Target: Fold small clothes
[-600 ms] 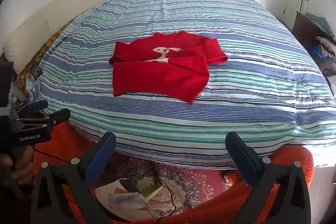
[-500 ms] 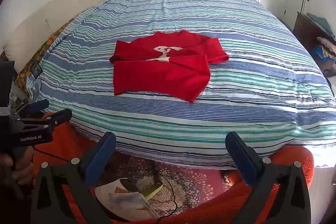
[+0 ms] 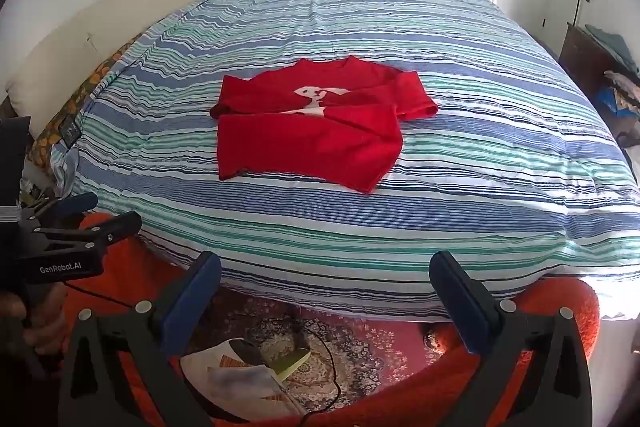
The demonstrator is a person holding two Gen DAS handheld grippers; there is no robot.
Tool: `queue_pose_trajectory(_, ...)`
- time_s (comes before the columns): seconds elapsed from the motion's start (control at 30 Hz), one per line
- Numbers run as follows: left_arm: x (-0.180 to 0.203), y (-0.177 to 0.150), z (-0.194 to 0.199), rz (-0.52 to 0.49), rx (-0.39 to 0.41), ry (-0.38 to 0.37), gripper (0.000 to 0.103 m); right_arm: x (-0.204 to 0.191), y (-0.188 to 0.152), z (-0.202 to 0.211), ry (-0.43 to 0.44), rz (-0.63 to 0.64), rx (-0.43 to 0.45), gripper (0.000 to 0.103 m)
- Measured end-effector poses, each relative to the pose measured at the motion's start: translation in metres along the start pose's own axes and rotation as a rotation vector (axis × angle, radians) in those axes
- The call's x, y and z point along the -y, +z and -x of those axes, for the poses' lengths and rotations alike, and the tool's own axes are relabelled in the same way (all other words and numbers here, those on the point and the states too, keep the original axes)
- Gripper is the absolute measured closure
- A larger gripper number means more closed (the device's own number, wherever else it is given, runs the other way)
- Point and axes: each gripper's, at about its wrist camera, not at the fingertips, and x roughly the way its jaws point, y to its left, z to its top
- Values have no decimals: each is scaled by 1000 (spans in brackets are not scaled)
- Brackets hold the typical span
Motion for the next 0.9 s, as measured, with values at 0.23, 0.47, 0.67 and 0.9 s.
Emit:
queue_pose_trajectory(0.23, 1, -1, 1, -3, 6, 2, 1, 0, 0, 2, -1, 0, 2, 0)
queue_pose_trajectory(0.47, 0, -1, 1, -1, 5, 0, 1, -1, 0, 1, -1, 0, 2, 0)
queue_pose_trajectory(0.67, 1, -1, 1, -2, 2, -2, 1, -1, -1, 1, 0, 0, 2, 0)
queue_pose_trajectory(0.9, 1, -1, 3, -4, 10, 2, 1, -2, -1, 3, -1, 2, 5, 0)
